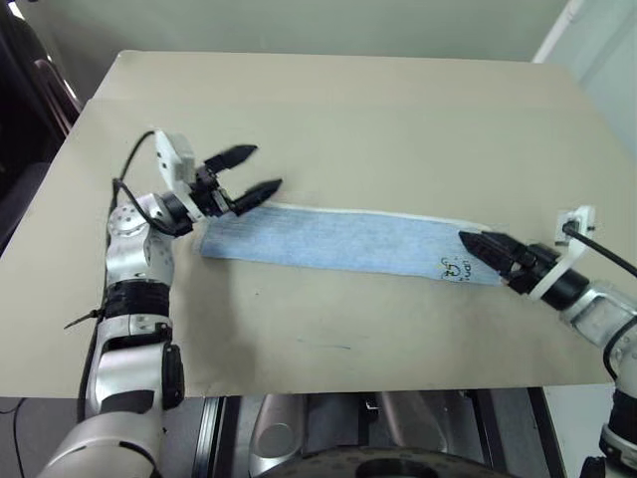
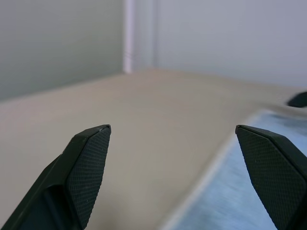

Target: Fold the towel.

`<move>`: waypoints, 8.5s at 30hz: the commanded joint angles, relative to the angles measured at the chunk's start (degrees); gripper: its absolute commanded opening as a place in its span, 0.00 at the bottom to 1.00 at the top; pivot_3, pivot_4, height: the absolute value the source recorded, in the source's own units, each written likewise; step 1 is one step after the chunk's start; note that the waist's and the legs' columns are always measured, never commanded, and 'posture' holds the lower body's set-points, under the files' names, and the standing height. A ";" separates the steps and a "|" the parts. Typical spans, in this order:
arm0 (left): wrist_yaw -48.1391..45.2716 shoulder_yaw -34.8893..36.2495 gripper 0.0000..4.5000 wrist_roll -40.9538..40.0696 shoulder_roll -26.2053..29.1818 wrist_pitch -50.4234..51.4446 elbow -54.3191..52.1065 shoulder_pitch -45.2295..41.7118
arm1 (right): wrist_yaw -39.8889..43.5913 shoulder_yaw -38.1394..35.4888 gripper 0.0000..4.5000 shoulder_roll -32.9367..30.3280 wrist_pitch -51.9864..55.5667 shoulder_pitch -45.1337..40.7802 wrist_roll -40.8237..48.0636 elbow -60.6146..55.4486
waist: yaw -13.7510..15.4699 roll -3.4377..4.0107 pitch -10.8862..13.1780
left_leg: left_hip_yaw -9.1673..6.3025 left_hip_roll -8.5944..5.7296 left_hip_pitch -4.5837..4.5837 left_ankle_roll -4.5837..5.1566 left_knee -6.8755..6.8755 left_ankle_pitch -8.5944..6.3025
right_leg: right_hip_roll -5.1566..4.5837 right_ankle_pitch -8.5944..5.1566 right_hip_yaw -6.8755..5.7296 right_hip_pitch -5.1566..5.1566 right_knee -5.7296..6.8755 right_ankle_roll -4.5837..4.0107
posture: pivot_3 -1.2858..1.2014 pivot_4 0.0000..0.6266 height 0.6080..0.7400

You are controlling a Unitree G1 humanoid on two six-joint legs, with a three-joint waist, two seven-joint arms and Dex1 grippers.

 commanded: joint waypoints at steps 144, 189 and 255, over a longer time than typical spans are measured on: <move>-5.95 -13.21 1.00 9.49 -7.30 -10.25 2.77 -4.36 | -9.65 -2.49 0.01 -23.63 -12.58 9.19 25.04 -10.64 | 1.28 0.76 -0.17 | 0.24 -0.38 -0.08 1.22 -0.72 -0.40 | -0.51 1.31 0.16 0.79 -2.92 0.87 | 0.52 0.24 0.68; -2.88 -11.27 1.00 6.99 -9.66 -6.43 -1.55 -5.65 | 6.57 25.65 0.89 -11.82 -6.67 -7.83 -8.91 -14.16 | 1.27 0.77 -0.17 | 0.27 -0.71 -0.12 1.46 -0.71 0.15 | -0.80 1.70 0.16 0.76 -2.85 0.81 | 0.52 0.24 0.68; 2.57 -20.44 0.67 5.03 -15.89 27.02 -18.87 -0.22 | 15.41 21.24 0.59 1.45 -22.03 -3.98 -21.59 -6.26 | 0.48 0.94 -0.31 | 0.01 -0.87 1.15 0.91 -1.05 -0.33 | -0.78 0.61 0.17 1.98 -2.95 1.19 | 0.52 0.24 0.68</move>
